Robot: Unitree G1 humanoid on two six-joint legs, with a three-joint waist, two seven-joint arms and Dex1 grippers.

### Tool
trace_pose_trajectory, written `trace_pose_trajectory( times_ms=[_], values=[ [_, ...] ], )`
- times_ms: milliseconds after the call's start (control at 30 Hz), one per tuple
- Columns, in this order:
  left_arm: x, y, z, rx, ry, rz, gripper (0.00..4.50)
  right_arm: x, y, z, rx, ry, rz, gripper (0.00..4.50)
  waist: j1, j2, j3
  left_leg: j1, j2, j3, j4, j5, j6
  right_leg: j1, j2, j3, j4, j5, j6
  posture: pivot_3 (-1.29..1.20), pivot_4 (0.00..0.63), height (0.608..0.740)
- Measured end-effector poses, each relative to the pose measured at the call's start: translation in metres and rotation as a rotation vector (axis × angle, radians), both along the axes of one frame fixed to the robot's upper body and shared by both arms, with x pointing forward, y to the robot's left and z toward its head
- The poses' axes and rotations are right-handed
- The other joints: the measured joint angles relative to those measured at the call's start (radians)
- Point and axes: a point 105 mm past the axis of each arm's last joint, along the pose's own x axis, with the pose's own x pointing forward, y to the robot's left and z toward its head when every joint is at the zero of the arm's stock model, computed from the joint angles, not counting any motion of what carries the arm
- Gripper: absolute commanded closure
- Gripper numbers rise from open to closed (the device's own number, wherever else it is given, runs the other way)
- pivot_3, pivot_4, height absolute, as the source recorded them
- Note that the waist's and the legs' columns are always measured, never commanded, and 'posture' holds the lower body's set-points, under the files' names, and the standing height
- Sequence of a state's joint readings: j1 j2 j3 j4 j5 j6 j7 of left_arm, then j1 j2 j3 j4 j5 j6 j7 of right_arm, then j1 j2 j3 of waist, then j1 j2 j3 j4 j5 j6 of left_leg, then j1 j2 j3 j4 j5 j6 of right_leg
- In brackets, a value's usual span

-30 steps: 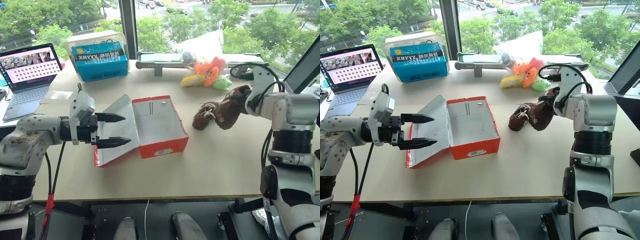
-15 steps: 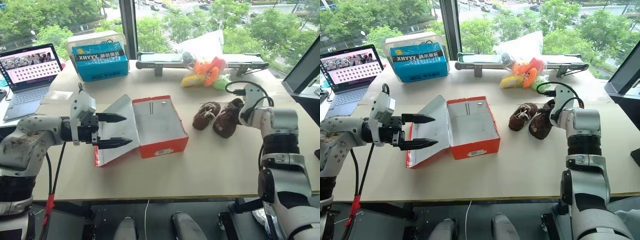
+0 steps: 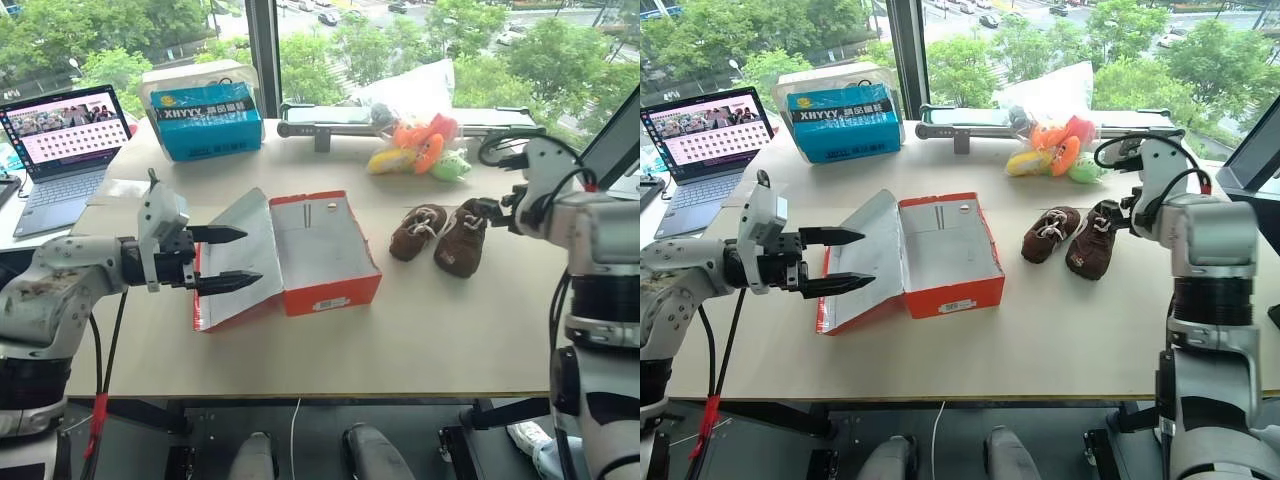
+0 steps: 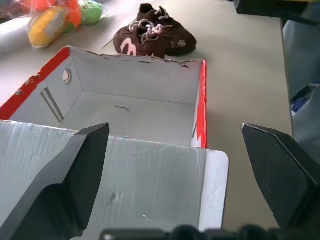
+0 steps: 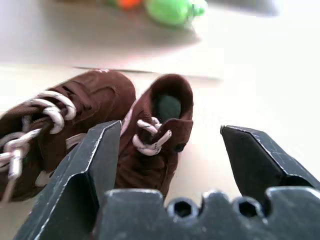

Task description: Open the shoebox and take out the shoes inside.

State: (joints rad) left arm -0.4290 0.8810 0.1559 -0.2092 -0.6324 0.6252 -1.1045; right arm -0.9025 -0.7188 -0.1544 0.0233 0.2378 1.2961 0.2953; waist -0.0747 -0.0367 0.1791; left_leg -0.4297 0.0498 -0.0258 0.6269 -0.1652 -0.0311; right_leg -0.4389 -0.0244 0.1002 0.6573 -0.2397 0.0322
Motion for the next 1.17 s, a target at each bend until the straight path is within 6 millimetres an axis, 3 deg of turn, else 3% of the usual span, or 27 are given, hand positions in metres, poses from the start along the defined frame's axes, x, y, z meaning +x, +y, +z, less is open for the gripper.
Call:
trace_pose_trajectory(
  times_ms=[100,233,300,400,500,567,733,900,1167],
  values=[
    [-0.003,0.002,-0.006,-0.031,0.030,0.038,0.00,-0.016,0.015,0.007,0.022,0.003,0.089,0.65,0.002,0.000,0.000,0.000,0.000,0.000,0.001,0.000,0.000,0.000,0.000,0.000,0.001,0.000,0.000,0.00,0.150,0.736],
    [0.010,0.014,0.007,-0.155,-0.041,0.194,0.00,-0.037,0.044,0.012,0.051,-0.076,0.269,0.65,0.009,0.000,0.000,0.001,0.000,-0.001,0.003,0.000,0.001,0.002,0.000,-0.001,0.002,0.001,0.000,0.00,0.150,0.736],
    [0.021,0.031,0.010,-0.224,-0.074,0.345,0.00,-0.049,0.059,0.000,0.006,-0.120,0.343,0.65,0.010,-0.001,0.000,0.002,0.000,-0.001,0.004,0.000,0.001,0.003,0.000,-0.001,0.002,0.001,0.001,0.00,0.150,0.736],
    [0.032,0.059,0.001,-0.295,-0.107,0.603,0.00,-0.057,0.067,-0.036,0.020,-0.140,0.311,0.65,0.012,-0.001,-0.001,0.004,0.000,-0.001,0.004,0.000,0.001,0.007,-0.001,0.000,-0.001,0.002,0.003,0.00,0.150,0.736],
    [0.027,0.104,-0.043,-0.329,-0.078,0.968,0.00,-0.066,0.054,-0.095,-0.048,-0.116,0.084,0.65,0.009,-0.002,-0.002,0.005,-0.001,0.001,0.004,0.000,0.000,0.007,-0.002,0.001,-0.001,0.002,0.003,0.00,0.150,0.736],
    [0.023,0.122,-0.063,-0.317,-0.051,1.101,0.00,-0.067,0.051,-0.108,-0.094,-0.133,0.017,0.65,0.009,-0.002,-0.001,0.003,-0.001,0.001,0.006,0.001,-0.001,0.004,-0.002,0.002,0.001,0.004,0.003,0.00,0.150,0.736],
    [0.016,0.152,-0.073,-0.318,-0.127,1.275,0.00,-0.065,0.048,-0.115,-0.238,-0.249,-0.056,0.65,0.010,-0.005,-0.003,0.014,-0.001,0.001,0.006,0.001,-0.001,0.017,-0.002,0.000,-0.004,0.004,-0.004,0.00,0.150,0.736],
    [0.013,0.160,-0.114,-0.308,-0.042,1.342,0.00,-0.066,0.040,-0.152,-0.235,-0.183,-0.094,0.65,0.010,-0.006,-0.004,0.013,-0.001,0.002,0.004,0.001,-0.001,0.017,-0.003,0.000,-0.010,0.006,-0.004,0.00,0.150,0.736],
    [0.019,0.151,-0.119,-0.353,-0.076,1.317,0.00,-0.065,0.033,-0.161,-0.146,-0.187,-0.121,0.65,0.013,-0.007,-0.005,0.010,0.000,0.001,0.002,0.001,-0.001,0.015,-0.002,0.000,-0.011,0.008,0.003,0.00,0.150,0.736]
  ],
)
